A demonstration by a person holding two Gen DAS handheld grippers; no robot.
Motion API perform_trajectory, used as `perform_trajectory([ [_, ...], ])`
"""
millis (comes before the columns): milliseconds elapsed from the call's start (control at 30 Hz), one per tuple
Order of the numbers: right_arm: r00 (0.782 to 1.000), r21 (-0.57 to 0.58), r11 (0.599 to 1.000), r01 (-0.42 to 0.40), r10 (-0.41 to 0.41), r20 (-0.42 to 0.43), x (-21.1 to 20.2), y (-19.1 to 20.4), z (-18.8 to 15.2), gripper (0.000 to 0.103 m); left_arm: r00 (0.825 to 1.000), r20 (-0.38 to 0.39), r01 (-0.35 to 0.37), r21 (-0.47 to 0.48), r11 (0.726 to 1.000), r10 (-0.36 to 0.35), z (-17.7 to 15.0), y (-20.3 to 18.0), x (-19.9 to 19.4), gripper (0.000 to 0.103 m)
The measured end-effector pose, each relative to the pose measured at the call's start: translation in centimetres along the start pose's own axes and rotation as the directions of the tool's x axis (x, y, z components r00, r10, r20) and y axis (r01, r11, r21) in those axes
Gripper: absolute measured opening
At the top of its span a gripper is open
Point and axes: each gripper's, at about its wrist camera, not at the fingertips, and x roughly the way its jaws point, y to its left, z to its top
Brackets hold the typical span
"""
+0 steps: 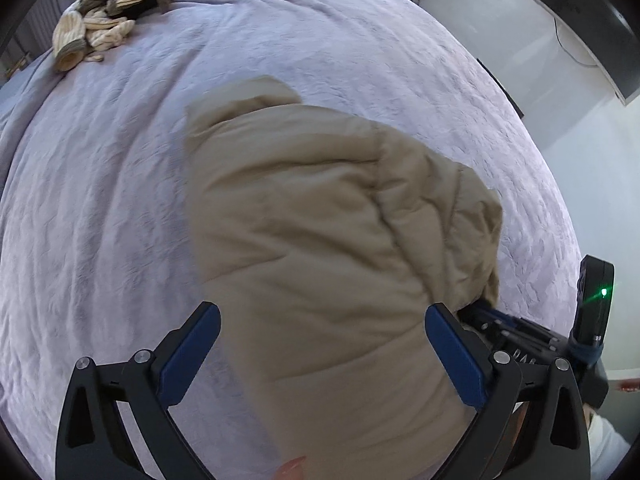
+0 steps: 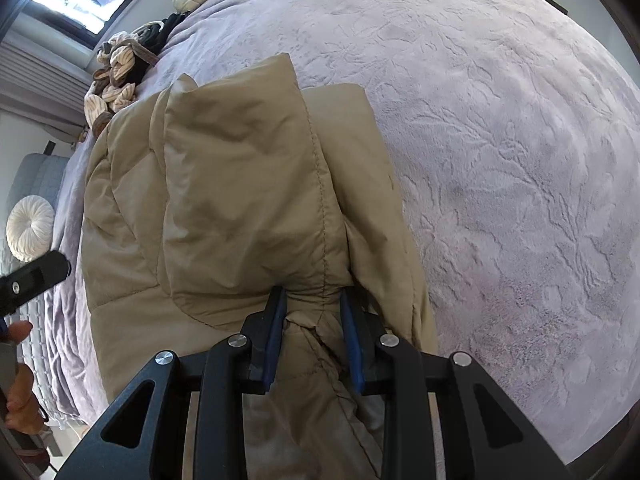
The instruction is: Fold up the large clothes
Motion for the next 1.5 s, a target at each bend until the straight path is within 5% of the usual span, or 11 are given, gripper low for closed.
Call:
perform_trajectory([
  [300,1.0,0.003,1.0,0.012,-0.012,-0.003,0.1,0.2,0.1,0.037,0.986,-0.039,0.145,-0.259,0.955,-0.16,-4.3,9.7,3.0,0.102],
  [367,1.0,0.007,1.0,0.009,-0.009,-0.007,0.1,0.0,0.1,0.041,0.957,-0.042,0.255,-0.347,0.903,-0.287,-5.3,11.3,4.5,0.102],
  [433,1.0,0.007,1.0,0.005,-0.005,-0.01,0.1,-0.1,0.2,0.041,0.902,-0.015,0.382,-0.437,0.814,-0.431,-6.0,12.3,5.8,0.102],
  [500,1.0,0.006,1.0,0.003,-0.003,-0.012,0.2,-0.1,0.2,0.041,0.868,-0.001,0.44,-0.461,0.77,-0.497,-6.1,12.4,6.8,0.102],
  [667,1.0,0.006,1.0,-0.001,0.001,-0.03,0.3,-0.1,0.5,0.042,0.856,-0.013,0.467,-0.413,0.782,-0.517,-5.7,10.7,8.9,0.102],
  [867,0.998,-0.012,0.999,-0.033,0.032,-0.06,-1.3,0.0,1.5,0.045,0.869,-0.028,0.447,-0.387,0.807,-0.495,-5.5,9.6,9.3,0.102],
  [900,0.998,-0.022,0.999,-0.046,0.045,-0.051,-1.8,-0.1,1.7,0.049,0.869,-0.029,0.446,-0.388,0.807,-0.494,-5.4,9.5,9.4,0.102],
  [1000,0.997,-0.061,0.995,-0.08,0.079,-0.018,-3.3,-0.5,2.8,0.084,0.872,-0.033,0.441,-0.378,0.814,-0.488,-5.1,8.6,9.7,0.102],
  [1133,0.996,-0.093,0.992,-0.082,0.079,-0.036,-2.9,-1.6,4.3,0.088,0.875,-0.032,0.437,-0.375,0.818,-0.482,-4.9,7.7,10.3,0.102],
  [1233,0.982,-0.069,0.984,-0.164,0.156,-0.107,-0.8,-2.6,5.0,0.103,0.874,-0.028,0.442,-0.371,0.817,-0.486,-4.8,7.2,10.6,0.102],
  [1500,0.913,-0.058,0.938,-0.342,0.317,-0.257,5.3,-3.2,6.5,0.103,0.828,-0.018,0.512,-0.381,0.77,-0.56,-4.2,7.2,12.8,0.103],
])
